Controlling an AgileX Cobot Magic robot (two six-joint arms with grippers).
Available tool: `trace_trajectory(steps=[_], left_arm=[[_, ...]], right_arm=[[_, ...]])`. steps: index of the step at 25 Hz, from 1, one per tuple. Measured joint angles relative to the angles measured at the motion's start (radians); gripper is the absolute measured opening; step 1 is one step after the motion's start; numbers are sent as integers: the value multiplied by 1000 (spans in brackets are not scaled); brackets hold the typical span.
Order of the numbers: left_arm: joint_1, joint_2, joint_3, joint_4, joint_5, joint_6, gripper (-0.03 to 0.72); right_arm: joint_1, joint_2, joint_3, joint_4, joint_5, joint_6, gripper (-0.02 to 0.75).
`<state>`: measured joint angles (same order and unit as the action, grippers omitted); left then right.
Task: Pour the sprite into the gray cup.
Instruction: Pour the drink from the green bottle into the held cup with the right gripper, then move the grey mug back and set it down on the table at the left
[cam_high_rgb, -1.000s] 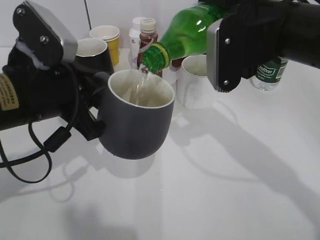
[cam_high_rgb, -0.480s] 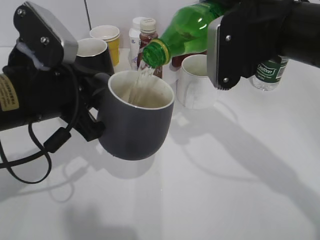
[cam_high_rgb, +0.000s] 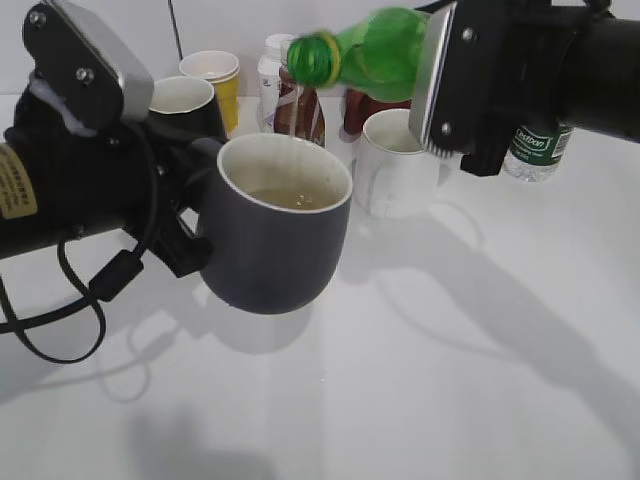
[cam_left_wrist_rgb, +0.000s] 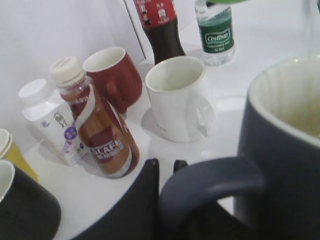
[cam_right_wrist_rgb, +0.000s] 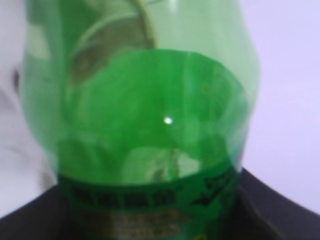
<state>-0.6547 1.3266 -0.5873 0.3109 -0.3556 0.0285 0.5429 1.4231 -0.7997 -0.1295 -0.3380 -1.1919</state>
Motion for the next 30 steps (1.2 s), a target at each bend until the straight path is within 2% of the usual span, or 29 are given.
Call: trace_trajectory(steps=[3,7,11,15,20,25,30], left_arm=[[0,0,1,-1,-23,1,57],[18,0,1,-15,-55,2,57],[89,30,1,-137,-112,5,57],[198,107,1,-261,-226,72,57],[282,269,1,-365,-393,114,57],[315,474,1,-389,-631,123,57],[317,591,0,-397,-707,126,57]], right_arm=[[0,-1,0,-10,41,185,408],[0,-2,0,-69,54,611,408],[-8,-19,0,-160,37,1083,408],[-88,-22,36,-209,-68,1343,408],[-264,-22,141,-217,-216,1482,408],[-285,-23,169,-268,-240,1506,407],[-285,-23,169,-332,-261,1549,407]])
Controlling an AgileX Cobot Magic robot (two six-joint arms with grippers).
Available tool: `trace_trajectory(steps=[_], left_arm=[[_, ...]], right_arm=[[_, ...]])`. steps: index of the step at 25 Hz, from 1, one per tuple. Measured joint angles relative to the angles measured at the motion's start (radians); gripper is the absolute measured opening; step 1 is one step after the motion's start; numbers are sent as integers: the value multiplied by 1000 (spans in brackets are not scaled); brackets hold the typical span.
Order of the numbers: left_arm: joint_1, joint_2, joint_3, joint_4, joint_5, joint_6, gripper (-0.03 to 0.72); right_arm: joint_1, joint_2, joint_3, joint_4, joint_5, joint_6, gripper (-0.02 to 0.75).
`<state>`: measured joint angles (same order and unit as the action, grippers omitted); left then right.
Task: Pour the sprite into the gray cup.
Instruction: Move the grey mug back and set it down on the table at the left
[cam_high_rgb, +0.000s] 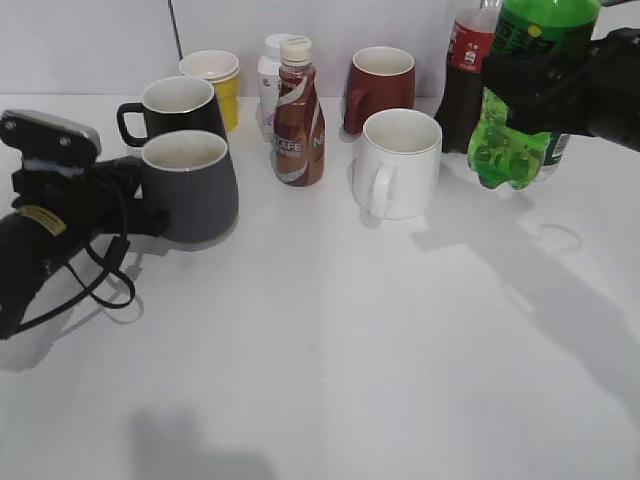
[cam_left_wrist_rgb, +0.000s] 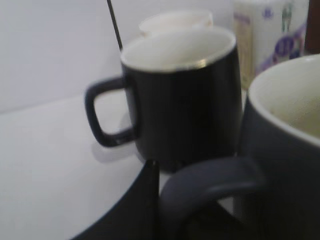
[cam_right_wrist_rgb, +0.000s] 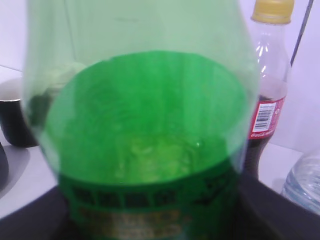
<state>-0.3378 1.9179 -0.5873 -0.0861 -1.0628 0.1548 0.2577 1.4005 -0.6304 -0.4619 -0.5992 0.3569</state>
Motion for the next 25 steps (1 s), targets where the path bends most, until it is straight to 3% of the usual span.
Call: trace_trajectory(steps=[8,15,25], left_arm=[[0,48,0,1,-45,0,64],[0,29,2,2,-54,-14,218],[0,-19,131,0,-78,-18,243]], right_arm=[[0,0,0,-5,-1,7,407],[0,0,0,-6,-2,13,407],[0,0,0,-6,-4,16,407]])
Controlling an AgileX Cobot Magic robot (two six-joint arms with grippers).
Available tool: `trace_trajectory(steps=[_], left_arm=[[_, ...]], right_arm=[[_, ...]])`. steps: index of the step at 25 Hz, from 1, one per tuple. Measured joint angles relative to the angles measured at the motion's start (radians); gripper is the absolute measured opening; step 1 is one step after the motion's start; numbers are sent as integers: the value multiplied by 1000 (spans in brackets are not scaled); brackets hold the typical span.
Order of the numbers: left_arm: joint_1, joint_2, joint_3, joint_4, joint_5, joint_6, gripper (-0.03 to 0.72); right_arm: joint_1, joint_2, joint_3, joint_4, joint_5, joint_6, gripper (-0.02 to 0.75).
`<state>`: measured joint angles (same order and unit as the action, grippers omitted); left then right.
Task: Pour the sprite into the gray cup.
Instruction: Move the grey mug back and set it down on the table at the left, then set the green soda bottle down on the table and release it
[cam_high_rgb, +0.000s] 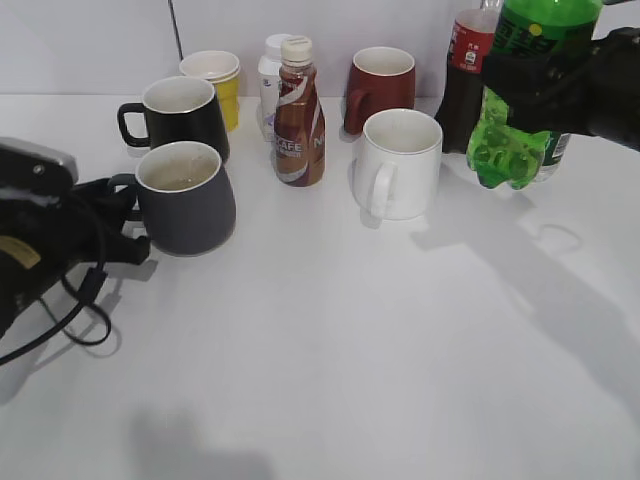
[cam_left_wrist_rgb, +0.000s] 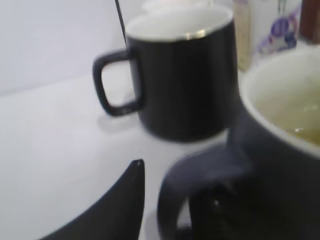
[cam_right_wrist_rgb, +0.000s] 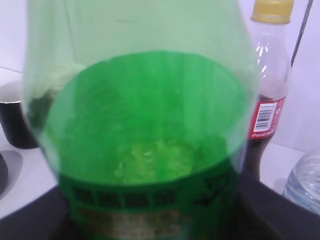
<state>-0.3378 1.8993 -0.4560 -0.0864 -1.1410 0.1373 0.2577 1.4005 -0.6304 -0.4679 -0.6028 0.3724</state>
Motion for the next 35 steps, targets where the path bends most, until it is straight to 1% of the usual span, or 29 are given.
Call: trace_trajectory(steps=[6,10,14,16,18,21,24,29,35], left_arm=[[0,-18,29,0,-4,-1,243],[0,-79,47,1,24,-1,243],[0,-164,105,8,80,-1,243],[0,-207,135,8,90,-1,243],[0,-251,162,6,103,-1,243],[0,-299,180,5,127,-1,243],[0,-328,181,6,137,-1,243],[0,-333,181,3,152,-1,243],[0,-295,181,-10,145,-1,243]], right_arm=[[0,11,0,2,-2,2,407],[0,46,0,69,-2,-23,407],[0,101,1,141,-19,-133,407],[0,138,10,172,-75,-176,407],[0,174,32,226,-145,-193,407],[0,233,97,324,-287,-233,407],[0,287,164,382,-425,-254,407],[0,319,216,394,-521,-260,407],[0,325,229,394,-555,-262,407]])
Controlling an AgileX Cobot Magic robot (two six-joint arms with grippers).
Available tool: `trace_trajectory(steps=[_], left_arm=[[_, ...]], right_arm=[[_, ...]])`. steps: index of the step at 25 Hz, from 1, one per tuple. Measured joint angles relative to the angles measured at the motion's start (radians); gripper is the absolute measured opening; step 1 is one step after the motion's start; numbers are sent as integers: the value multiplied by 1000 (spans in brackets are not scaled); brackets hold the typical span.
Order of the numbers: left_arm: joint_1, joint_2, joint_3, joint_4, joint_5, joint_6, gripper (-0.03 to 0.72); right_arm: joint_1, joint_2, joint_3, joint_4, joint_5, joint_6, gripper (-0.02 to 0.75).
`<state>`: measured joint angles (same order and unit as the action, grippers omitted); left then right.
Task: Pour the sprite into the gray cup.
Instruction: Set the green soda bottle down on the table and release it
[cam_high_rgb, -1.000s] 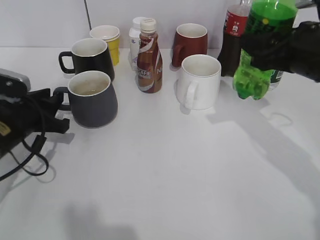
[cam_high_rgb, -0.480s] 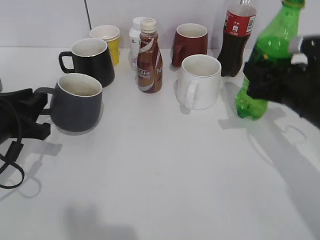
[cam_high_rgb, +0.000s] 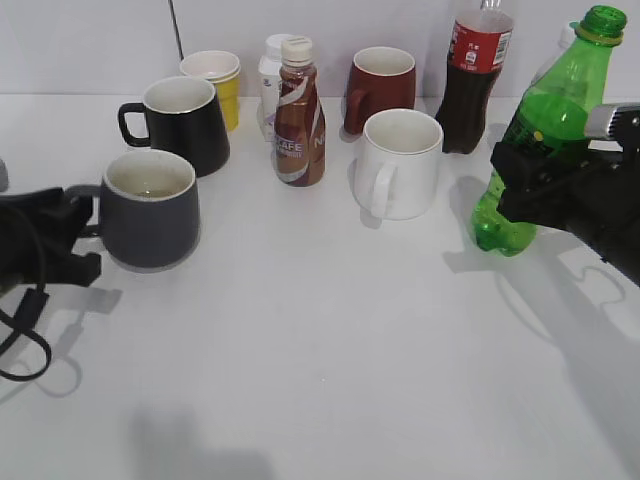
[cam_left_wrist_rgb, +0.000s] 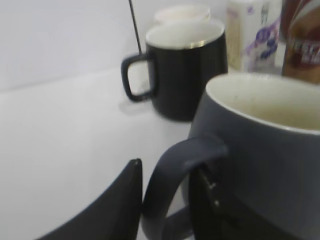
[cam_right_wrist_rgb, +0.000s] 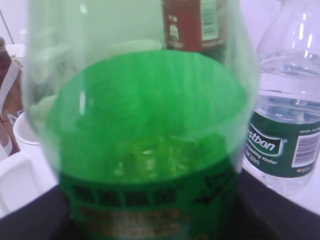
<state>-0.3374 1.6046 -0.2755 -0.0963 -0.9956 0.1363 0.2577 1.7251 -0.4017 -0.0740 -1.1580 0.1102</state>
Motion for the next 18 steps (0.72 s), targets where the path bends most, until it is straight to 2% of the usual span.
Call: trace_trajectory(steps=[9,18], left_arm=[[1,52,0,-1,6,0,249],[1,52,0,-23,7,0,304]], right_arm=[[0,0,3,-19,-6,-1,407],[0,0,3,-21,-2,11,407]])
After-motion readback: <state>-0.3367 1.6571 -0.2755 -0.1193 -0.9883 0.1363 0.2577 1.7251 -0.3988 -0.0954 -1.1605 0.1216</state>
